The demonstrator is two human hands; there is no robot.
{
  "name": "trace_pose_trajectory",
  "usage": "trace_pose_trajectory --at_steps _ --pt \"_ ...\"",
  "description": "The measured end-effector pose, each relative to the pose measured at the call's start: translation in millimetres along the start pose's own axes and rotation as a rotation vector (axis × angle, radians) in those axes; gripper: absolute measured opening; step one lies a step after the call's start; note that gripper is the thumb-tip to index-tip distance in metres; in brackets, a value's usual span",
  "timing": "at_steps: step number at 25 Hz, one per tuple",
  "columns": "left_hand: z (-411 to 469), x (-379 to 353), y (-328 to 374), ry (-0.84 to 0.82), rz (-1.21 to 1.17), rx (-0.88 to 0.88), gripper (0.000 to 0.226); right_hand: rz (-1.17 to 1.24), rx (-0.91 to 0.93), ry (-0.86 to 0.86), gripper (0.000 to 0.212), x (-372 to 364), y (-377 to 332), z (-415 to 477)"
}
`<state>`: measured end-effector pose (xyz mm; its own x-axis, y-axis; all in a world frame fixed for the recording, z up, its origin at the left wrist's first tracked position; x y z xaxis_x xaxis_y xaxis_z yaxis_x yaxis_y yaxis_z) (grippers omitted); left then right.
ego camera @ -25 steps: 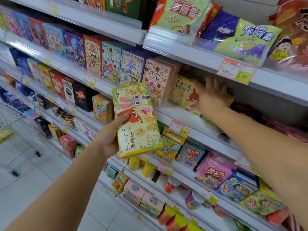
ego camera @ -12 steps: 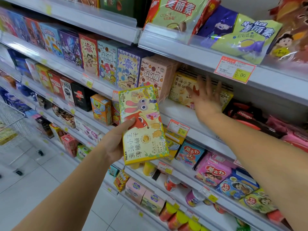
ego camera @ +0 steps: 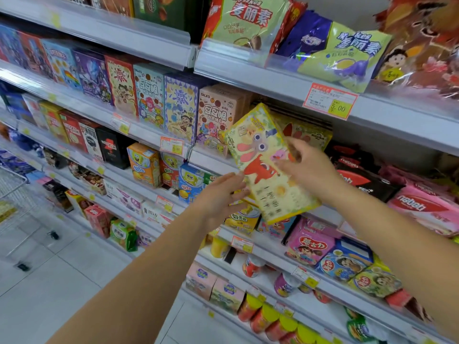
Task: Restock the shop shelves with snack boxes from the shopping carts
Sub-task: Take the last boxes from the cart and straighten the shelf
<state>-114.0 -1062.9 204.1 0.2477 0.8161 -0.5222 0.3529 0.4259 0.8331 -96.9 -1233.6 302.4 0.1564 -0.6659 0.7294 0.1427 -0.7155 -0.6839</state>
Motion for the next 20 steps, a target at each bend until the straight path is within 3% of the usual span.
trace_pose_trajectory --at_steps 2,4,6,11,14,20 --pt "7 -1 12 0.038 0.014 -0.051 0.059 -0.327 0.021 0.051 0.053 15 -7 9" --pt "10 -5 21 0.028 -0.01 -0.088 0.051 -0.442 0.003 0.027 0.059 17 -6 21" --pt "10 -9 25 0.017 -0.007 -0.108 0.046 -0.427 -0.013 0.013 0.059 16 -3 28" --pt "18 -5 33 0.01 -0.036 -0.124 0.057 -0.463 -0.133 0.048 0.044 44 -9 35" --pt "26 -7 38 0.037 -0.042 -0.118 0.051 -0.579 -0.17 0.051 0.048 43 -19 49" --pt "40 1 58 0.131 -0.01 -0.175 0.039 -0.443 -0.187 -0.033 0.061 36 -25 76"
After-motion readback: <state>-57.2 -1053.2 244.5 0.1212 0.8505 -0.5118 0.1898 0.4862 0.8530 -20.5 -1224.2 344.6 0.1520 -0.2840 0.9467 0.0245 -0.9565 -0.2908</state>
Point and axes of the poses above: each hand's wrist, its own z-axis towards the middle knuckle, its own x-axis out of the back of the hand, y = z × x, the point moved 3 cm from there along z, towards the middle knuckle, and after that the axes turned 11 degrees about -y, right-handed, at the moved point
